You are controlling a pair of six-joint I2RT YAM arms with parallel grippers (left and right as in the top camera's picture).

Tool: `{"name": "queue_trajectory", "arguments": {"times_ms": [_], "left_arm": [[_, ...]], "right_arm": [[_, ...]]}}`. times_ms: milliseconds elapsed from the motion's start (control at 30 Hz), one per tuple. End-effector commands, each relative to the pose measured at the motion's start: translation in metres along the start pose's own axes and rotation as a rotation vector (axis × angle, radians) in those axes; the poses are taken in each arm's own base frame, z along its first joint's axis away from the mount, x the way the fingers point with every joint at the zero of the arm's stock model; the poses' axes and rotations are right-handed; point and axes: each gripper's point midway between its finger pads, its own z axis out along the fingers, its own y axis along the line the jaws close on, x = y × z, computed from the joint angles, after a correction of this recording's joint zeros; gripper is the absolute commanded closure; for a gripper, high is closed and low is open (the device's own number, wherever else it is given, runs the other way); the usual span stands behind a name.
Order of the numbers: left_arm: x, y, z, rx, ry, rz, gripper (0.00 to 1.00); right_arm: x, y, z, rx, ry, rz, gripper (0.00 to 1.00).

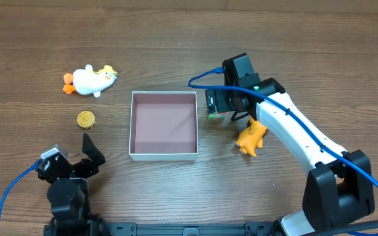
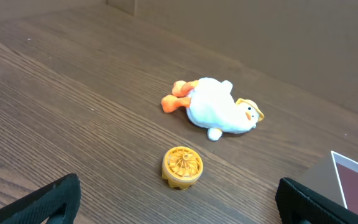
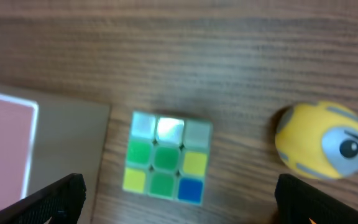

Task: Pack container
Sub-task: 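Move the right gripper over the Rubik's cube and lower onto it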

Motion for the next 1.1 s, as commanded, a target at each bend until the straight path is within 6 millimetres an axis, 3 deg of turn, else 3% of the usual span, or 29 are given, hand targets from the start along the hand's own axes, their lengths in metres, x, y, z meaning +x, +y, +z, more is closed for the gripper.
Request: {"name": "queue_trajectory", "arguments": {"times_ms": [0,200,433,733,933,1067], "left_arm": [[0.002,-0.002,0.001,0.015,0.0,0.021,0.0],[0.002,-0.002,0.001,0.015,0.001,0.021,0.0],[0.002,-0.002,0.001,0.015,0.0,0.021,0.0],[0.002,-0.002,0.001,0.015,0.0,0.021,0.0],[0.002,-0.002,0.001,0.015,0.0,0.021,0.0],[0.002,-0.002,0.001,0.015,0.0,0.021,0.0]], "right_arm": [[-0.012,0.004,0.0,-0.02,-0.034,0.038,0.0],[0.002,0.006,0.029,-0.03,0.042,0.039,0.0],[-0.002,0.008,0.032,-0.04,0.028,0.038,0.0],[0.007,0.007,0.048,-0.036,0.071,0.039,0.0],[0.005,0.007,0.048,-0.037,0.061,0.037,0.1],[0.001,0.006,0.049,-0.033,0.046,0.035,0.1]]}}
